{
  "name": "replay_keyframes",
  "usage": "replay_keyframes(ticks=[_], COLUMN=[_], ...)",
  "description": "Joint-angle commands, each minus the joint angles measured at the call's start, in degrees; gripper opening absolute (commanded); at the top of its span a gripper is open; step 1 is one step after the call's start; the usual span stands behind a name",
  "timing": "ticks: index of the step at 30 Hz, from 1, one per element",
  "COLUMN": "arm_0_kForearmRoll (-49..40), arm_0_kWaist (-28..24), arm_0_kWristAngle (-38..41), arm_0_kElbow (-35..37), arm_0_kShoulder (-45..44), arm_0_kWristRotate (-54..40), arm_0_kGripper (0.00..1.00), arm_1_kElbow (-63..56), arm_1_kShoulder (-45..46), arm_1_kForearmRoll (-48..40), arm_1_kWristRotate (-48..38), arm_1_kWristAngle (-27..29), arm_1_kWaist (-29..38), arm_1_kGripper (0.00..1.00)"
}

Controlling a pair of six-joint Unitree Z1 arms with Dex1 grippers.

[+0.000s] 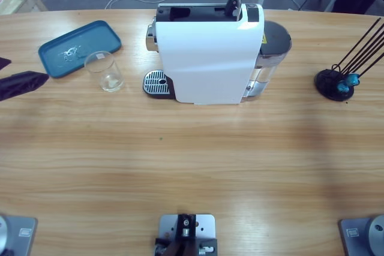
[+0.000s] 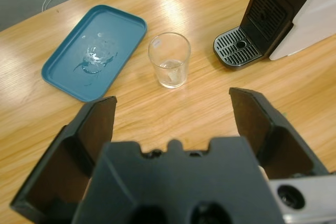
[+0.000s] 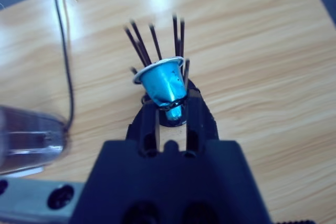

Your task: Pour coffee

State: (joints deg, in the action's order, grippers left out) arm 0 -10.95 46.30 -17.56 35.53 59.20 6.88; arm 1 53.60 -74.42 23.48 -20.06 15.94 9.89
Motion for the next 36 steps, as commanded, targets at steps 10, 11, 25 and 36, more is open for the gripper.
replay_keyframes(ticks=[10, 11, 25, 36], arm_0_kForearmRoll=[1.11, 1.11, 1.11, 1.11], arm_0_kWaist=[0.28, 0.28, 0.26, 0.28], arm_0_kWristAngle=[-0.10, 0.02, 0.64, 0.60], arm_0_kElbow=[-1.87, -1.87, -1.96, -1.96], arm_0_kShoulder=[2.06, 2.06, 2.15, 2.11], arm_0_kWristRotate=[-0.38, -0.38, -0.38, -0.38], arm_0_kGripper=[0.927, 0.927, 0.927, 0.927], arm_1_kElbow=[15.26, 16.77, 45.70, 59.45], arm_1_kShoulder=[9.81, 8.49, -25.28, -40.41], arm_1_kForearmRoll=[20.87, 21.98, 30.66, 30.92], arm_1_kWristRotate=[34.97, 35.57, 46.29, 47.13], arm_1_kWristAngle=[-15.99, -16.62, -21.05, -23.14], arm_1_kWaist=[34.56, 36.25, 42.59, 42.88], arm_1_kGripper=[0.000, 0.000, 0.000, 0.000])
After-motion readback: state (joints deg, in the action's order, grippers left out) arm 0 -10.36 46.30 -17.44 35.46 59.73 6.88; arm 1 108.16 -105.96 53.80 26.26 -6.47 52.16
